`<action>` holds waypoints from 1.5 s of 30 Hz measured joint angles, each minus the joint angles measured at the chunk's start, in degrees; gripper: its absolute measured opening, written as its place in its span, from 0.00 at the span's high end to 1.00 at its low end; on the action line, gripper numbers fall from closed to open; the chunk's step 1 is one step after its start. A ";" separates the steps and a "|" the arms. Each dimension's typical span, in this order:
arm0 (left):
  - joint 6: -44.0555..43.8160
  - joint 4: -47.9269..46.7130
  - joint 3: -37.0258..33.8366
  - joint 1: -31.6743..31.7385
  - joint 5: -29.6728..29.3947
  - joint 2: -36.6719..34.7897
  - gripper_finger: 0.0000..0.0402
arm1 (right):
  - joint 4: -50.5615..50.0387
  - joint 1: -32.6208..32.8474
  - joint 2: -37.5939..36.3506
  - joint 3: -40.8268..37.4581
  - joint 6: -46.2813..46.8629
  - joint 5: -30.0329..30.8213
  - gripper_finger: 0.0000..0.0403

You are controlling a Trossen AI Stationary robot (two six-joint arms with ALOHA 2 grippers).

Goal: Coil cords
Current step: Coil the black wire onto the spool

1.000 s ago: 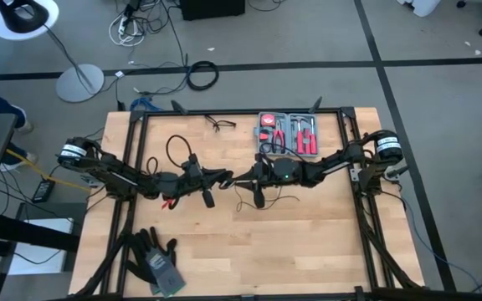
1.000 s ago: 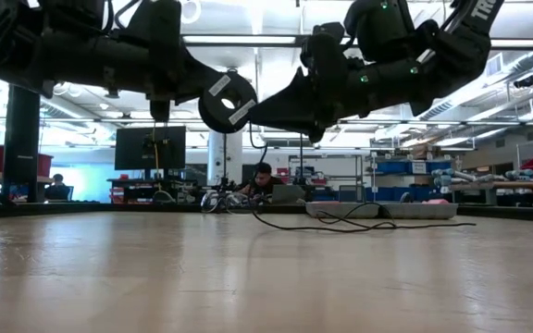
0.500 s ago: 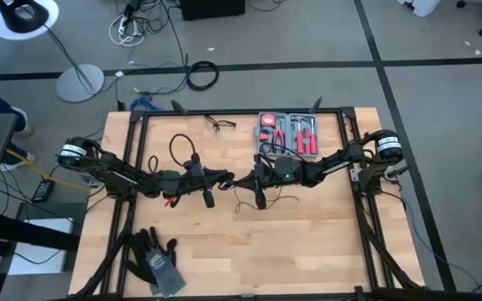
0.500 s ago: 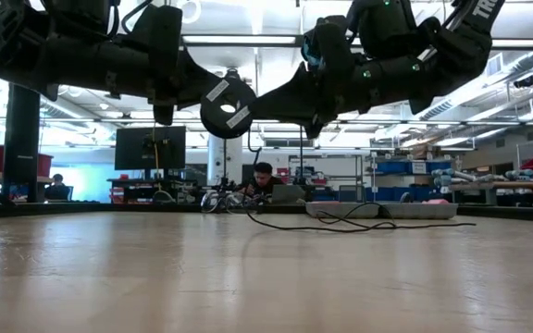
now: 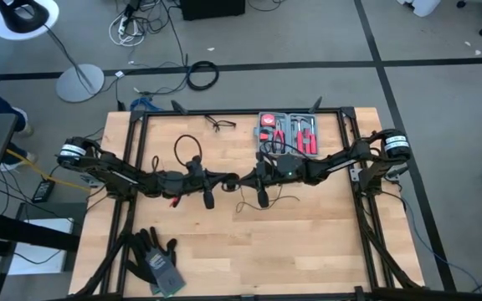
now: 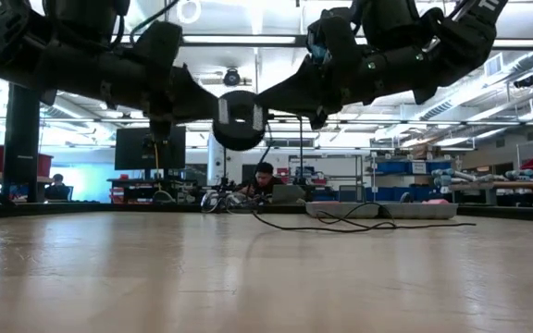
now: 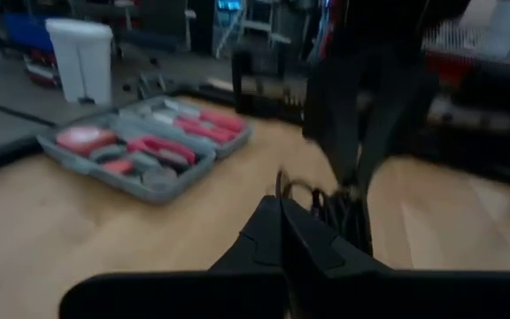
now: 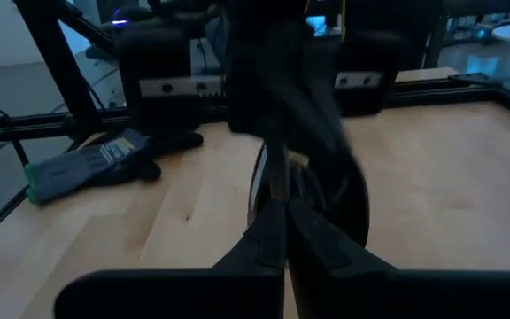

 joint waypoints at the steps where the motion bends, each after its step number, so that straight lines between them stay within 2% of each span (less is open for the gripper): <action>1: -0.55 -0.96 0.00 0.00 0.57 0.04 1.00 | 0.21 0.00 -0.22 0.00 -0.31 0.17 1.00; 9: -2.98 -3.66 -0.02 -0.37 6.18 0.26 1.00 | 2.14 -0.66 -0.62 0.28 -0.47 2.50 1.00; 16: -2.43 -2.94 0.02 -0.26 4.55 0.22 1.00 | -0.36 -0.45 -0.62 0.28 -0.38 1.40 1.00; 20: -0.95 -3.19 0.02 -0.17 1.30 0.20 1.00 | -9.34 -0.96 -4.03 0.24 0.76 2.46 0.99; 25: 1.31 -3.08 0.02 -0.17 -1.55 0.20 1.00 | -26.70 -0.10 -12.51 0.24 2.76 9.27 1.00; 30: 3.37 -2.31 0.00 -0.17 -3.81 0.20 1.00 | -42.06 5.51 -20.41 0.22 6.94 22.35 1.00; 33: 4.74 -0.59 0.02 -0.17 -6.04 0.16 1.00 | -48.54 10.15 -22.21 0.22 12.15 30.08 1.00; 38: 8.03 2.45 0.02 -0.17 -9.63 0.15 1.00 | -51.12 17.27 -19.12 0.22 22.82 36.66 1.00; 45: 11.16 3.58 0.02 -0.15 -17.11 0.13 1.00 | -42.28 21.45 -6.27 0.17 35.55 41.43 1.00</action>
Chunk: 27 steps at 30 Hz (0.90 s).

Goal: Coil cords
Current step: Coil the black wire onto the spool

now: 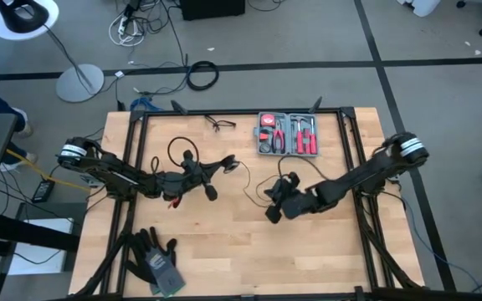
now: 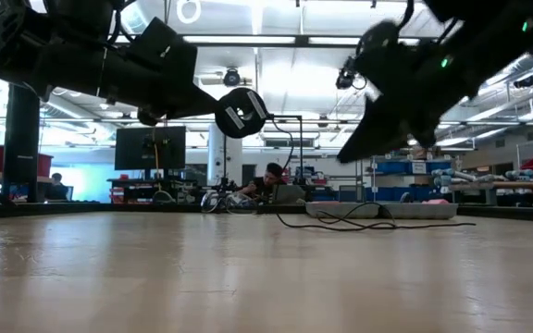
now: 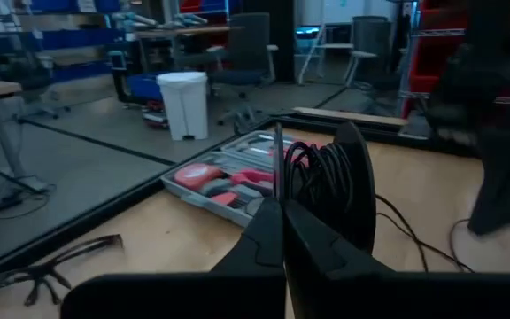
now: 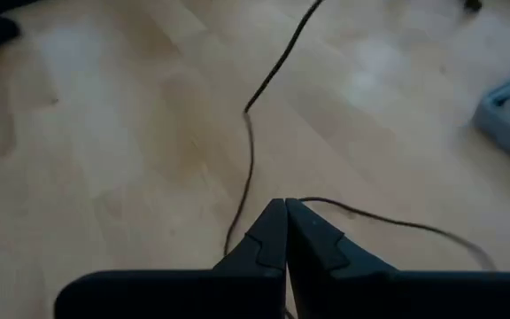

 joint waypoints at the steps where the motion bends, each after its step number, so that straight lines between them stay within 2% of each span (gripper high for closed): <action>1: 0.01 -0.04 0.00 0.00 -0.49 0.00 1.00 | 1.98 0.07 1.98 0.00 1.11 0.77 1.00; 6: 0.03 -0.20 0.00 0.00 -0.94 0.00 1.00 | 13.86 -0.28 10.04 -0.04 2.13 4.35 1.00; 13: 0.01 -1.25 0.00 0.00 -0.96 0.00 1.00 | 28.06 -2.34 15.67 -0.04 -6.93 4.23 0.95; 23: -0.08 -1.44 0.00 0.00 -1.81 0.00 1.00 | 34.11 -2.84 16.18 -0.04 -14.48 4.13 0.83; 27: -0.14 -1.44 0.00 0.00 -2.35 0.00 1.00 | 35.33 -3.50 16.19 -0.04 -16.39 4.09 0.81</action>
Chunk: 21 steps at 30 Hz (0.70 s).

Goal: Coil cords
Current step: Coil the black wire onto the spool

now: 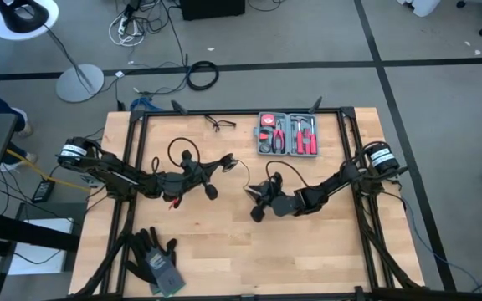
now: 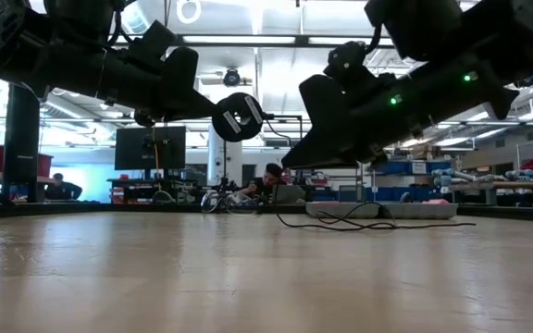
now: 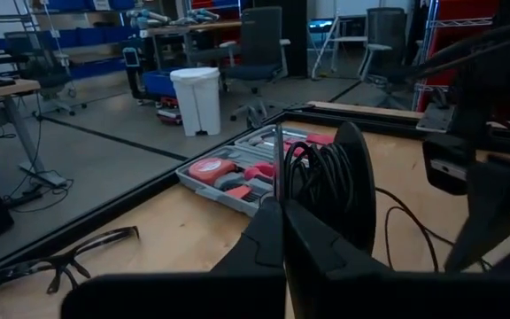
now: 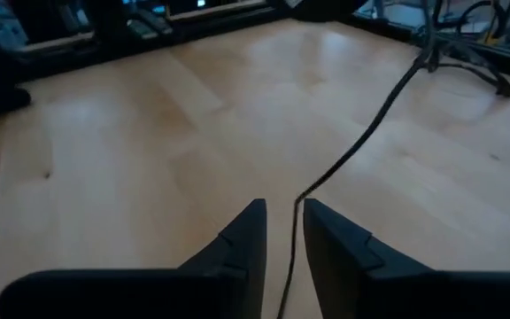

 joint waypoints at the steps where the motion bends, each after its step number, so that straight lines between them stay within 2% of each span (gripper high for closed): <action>1: 0.00 0.02 0.00 0.00 -0.01 0.00 1.00 | 0.15 -0.26 0.01 0.00 0.00 0.02 0.81; 7: -0.36 0.54 0.00 0.00 0.01 -0.02 1.00 | 0.08 -1.92 0.02 0.00 0.81 -0.05 0.83; 13: -0.46 0.96 0.00 0.00 0.01 -0.02 1.00 | 1.93 -3.32 0.02 0.00 0.05 -2.80 0.98; 21: -0.53 2.54 0.00 0.00 0.01 -0.02 1.00 | 1.75 -5.41 0.02 0.00 2.00 -3.74 1.00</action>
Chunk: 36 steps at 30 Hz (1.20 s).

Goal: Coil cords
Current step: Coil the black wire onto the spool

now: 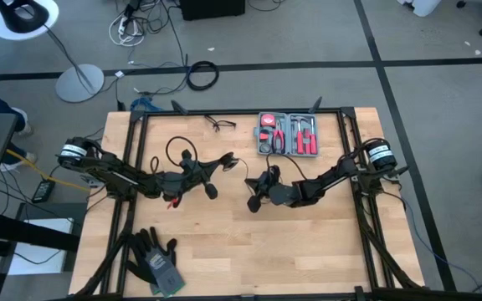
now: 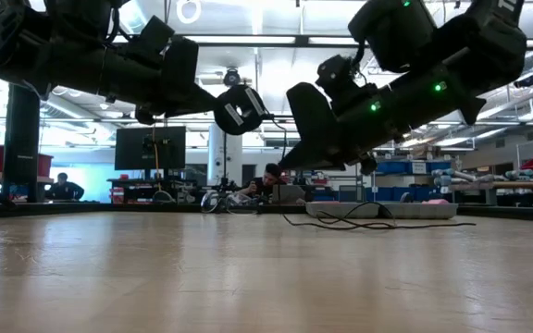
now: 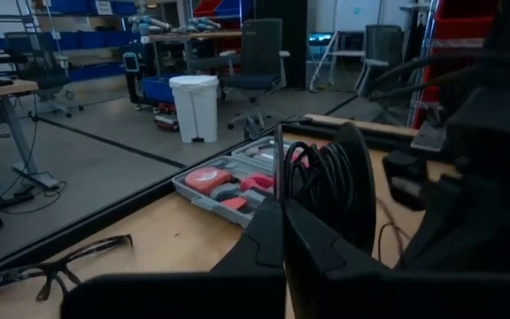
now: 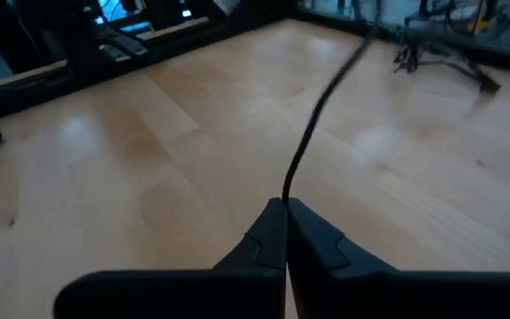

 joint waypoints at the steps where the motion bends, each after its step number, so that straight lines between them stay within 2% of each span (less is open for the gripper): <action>1: 0.00 0.29 0.00 0.00 0.02 0.00 1.00 | -0.81 -0.39 0.00 0.00 0.76 -0.79 1.00; 7: -0.09 1.87 0.00 0.00 0.07 0.00 1.00 | -4.57 -2.82 0.04 0.00 4.76 -5.19 1.00; 13: -0.08 3.57 -0.02 0.00 -0.09 0.00 1.00 | -11.49 -3.17 0.04 0.09 9.67 -5.83 1.00; 19: -0.09 4.55 0.00 0.00 -0.49 0.00 1.00 | -11.62 -3.03 0.06 1.07 10.86 -7.71 1.00; 28: -1.17 4.03 0.74 0.02 0.24 0.00 1.00 | -19.87 -6.80 0.09 12.65 -1.45 -13.43 1.00; 36: -4.25 4.15 0.74 0.02 0.50 0.00 1.00 | -20.91 -8.92 0.09 17.13 -5.97 -18.91 1.00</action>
